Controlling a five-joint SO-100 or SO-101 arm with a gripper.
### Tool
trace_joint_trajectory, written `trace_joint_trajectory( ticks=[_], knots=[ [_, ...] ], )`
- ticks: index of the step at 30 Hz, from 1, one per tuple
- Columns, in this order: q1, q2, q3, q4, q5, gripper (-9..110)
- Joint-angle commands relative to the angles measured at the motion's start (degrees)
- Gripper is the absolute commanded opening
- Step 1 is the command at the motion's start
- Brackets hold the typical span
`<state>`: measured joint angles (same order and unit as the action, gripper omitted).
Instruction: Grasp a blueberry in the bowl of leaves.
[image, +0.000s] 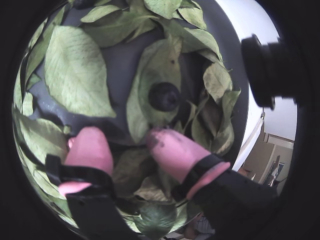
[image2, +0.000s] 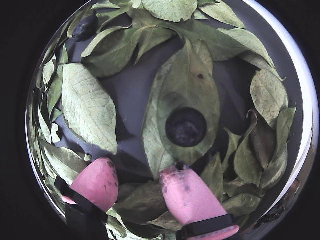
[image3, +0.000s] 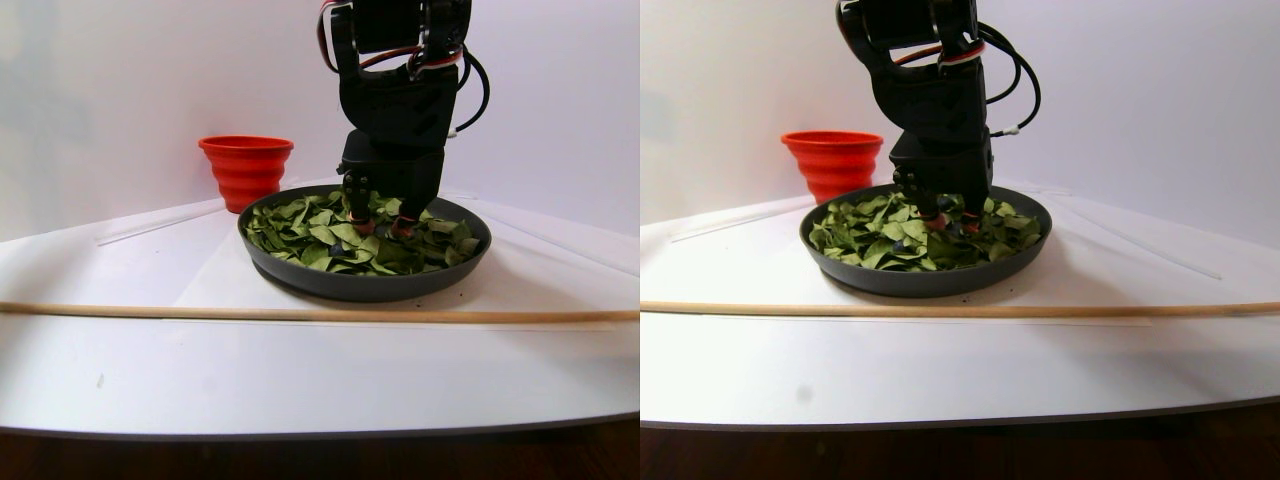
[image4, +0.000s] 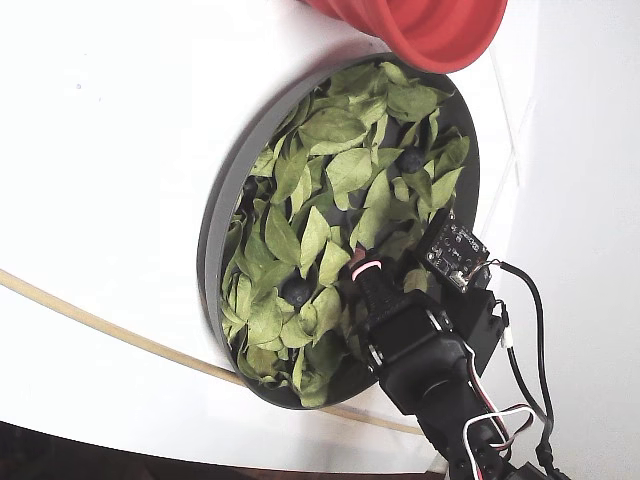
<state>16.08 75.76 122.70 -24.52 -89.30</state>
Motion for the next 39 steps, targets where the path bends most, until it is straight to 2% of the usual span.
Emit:
trace_joint_trajectory(
  ticks=[1,39],
  knots=[
    [1.8,0.8,1.0,0.0,-2.9,17],
    [2.4,3.3,0.5,0.2,-3.9,17]
  ],
)
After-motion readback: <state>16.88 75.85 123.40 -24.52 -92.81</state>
